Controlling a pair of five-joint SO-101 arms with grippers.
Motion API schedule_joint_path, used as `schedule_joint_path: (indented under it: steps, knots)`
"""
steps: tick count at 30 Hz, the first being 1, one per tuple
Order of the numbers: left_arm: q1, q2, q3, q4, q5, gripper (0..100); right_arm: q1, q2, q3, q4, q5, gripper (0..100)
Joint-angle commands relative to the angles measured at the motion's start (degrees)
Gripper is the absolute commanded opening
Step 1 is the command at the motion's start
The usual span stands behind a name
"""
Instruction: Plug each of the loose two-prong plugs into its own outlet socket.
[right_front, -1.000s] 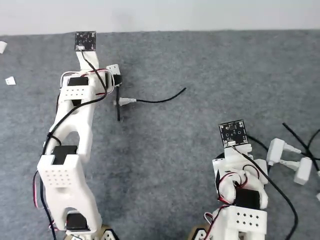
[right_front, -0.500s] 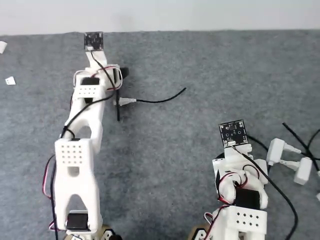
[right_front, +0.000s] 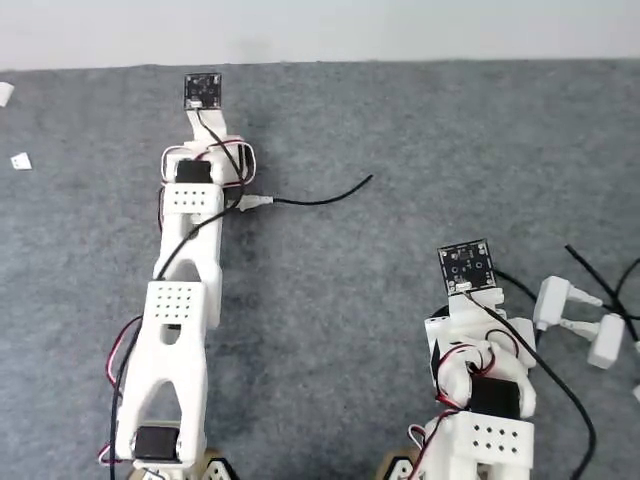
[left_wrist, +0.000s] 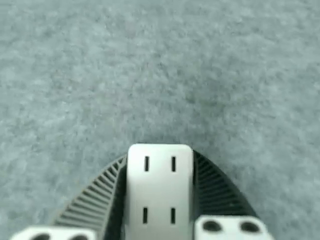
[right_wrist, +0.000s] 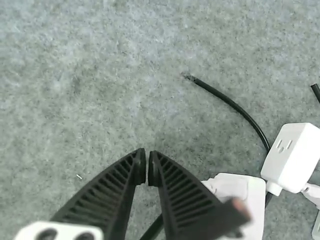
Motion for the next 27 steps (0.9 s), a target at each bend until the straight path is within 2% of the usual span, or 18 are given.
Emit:
schedule_joint_path:
  steps: [1, 4, 10, 13, 23, 27]
  knots:
    - [0.53, 0.09, -6.64, 7.3, 0.0, 1, -0.31, -0.84, -0.44, -0.57, 0.7, 1.9]
    - [0.26, -4.66, -6.64, 13.54, 0.35, 1, -0.31, -0.84, -0.35, -0.57, 0.7, 1.9]
    - [1.49, -19.6, -6.64, 33.58, 0.44, 1, -0.31, -0.84, -0.35, -0.66, 0.7, 1.9]
    - [2.46, -26.11, -6.37, 40.97, 0.44, 1, -0.31, -0.84, -0.35, -0.66, 0.7, 1.9]
    - [-1.85, -27.52, -6.2, 41.14, 8.53, 1, -0.31, -0.84, -0.35, -0.57, 0.7, 1.9]
    - [-2.37, -27.52, -6.2, 41.14, 8.97, 1, -0.31, -0.84, -0.35, -0.66, 0.7, 1.9]
